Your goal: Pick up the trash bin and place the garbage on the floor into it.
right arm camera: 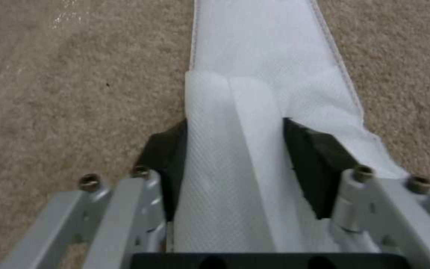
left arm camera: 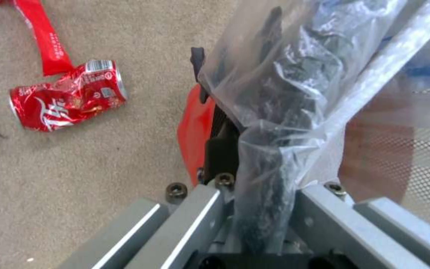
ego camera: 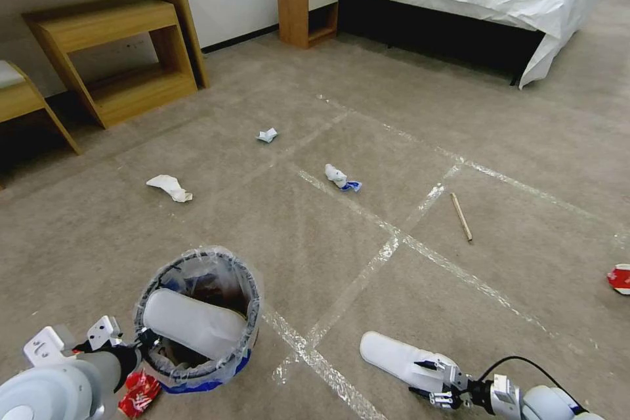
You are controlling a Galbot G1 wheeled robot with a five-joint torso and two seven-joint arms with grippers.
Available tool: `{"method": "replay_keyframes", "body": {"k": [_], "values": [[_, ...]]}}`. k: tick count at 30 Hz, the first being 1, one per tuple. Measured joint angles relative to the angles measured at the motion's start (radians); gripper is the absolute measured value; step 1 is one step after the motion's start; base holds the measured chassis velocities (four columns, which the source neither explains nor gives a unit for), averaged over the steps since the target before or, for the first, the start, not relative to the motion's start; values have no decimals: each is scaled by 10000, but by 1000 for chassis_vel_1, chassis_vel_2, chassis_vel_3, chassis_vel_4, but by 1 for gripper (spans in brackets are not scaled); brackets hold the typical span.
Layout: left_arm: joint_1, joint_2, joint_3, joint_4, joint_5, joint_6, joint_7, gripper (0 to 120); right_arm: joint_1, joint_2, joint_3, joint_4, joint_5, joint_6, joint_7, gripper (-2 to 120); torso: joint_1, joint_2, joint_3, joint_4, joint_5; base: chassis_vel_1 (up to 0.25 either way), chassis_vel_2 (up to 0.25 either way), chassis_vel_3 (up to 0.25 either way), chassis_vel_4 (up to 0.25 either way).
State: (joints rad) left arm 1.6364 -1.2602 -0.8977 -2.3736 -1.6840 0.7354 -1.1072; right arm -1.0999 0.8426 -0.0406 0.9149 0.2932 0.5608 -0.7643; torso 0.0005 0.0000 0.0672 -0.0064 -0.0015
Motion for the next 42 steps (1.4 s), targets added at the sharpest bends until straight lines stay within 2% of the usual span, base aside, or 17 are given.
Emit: {"method": "replay_keyframes", "body": {"k": [2, 4, 6, 8, 9, 12, 23, 33, 37, 42], "values": [[0, 3, -1, 1, 0, 0, 0, 0, 13, 0, -20, 10, 28, -3, 5, 43, 0, 0, 0, -1, 0, 0, 0, 0, 0], [11, 16, -9, 4, -1, 0, 3, 0, 105, -1, -95, 51, 104, -9, 11, 30, 0, 0, 0, 0, 2, 0, 0, 0, 0], [17, 20, -11, 4, -2, 0, 4, 0, 138, -3, -126, 68, 150, -14, 23, 26, 0, 0, 0, 1, 4, 0, 0, 0, 0], [23, 51, -48, 5, -2, 0, 5, 0, 255, -3, -205, 110, 290, -32, 102, 15, 0, 0, 0, 3, 6, 0, 0, 0, 0], [23, 51, -48, 5, -2, 0, 5, 0, 255, -3, -205, 110, 290, -32, 102, 15, 0, 0, 0, 3, 6, 0, 0, 0, 0], [13, 98, -96, 12, -3, 0, 4, 0, 431, -6, -376, 168, 528, -41, 215, 1, 0, 0, 0, 2, 4, 0, 0, 0, 0], [-90, 168, -127, 63, -77, 0, 5, 0, 764, -41, -602, 211, 962, -122, 263, 0, 0, 0, 0, 2, 2, 0, 0, 0, 0], [-79, 192, -141, 16, -87, 0, -4, 0, 612, -163, -27, 389, 1150, -117, 255, 0, 0, 0, 0, 1, 3, 0, 0, 0, 0], [-54, 202, -134, -51, -87, 0, -7, 0, 549, -262, 470, 740, 1436, -145, 219, 0, 0, 0, 0, 1, 2, 0, 0, 0, 0], [-16, 229, -166, -132, -96, 0, -12, 0, 584, -730, 971, 2071, 2358, -524, 362, 0, 0, 0, 0, 3, -2, 0, 0, 0, 0]]}}
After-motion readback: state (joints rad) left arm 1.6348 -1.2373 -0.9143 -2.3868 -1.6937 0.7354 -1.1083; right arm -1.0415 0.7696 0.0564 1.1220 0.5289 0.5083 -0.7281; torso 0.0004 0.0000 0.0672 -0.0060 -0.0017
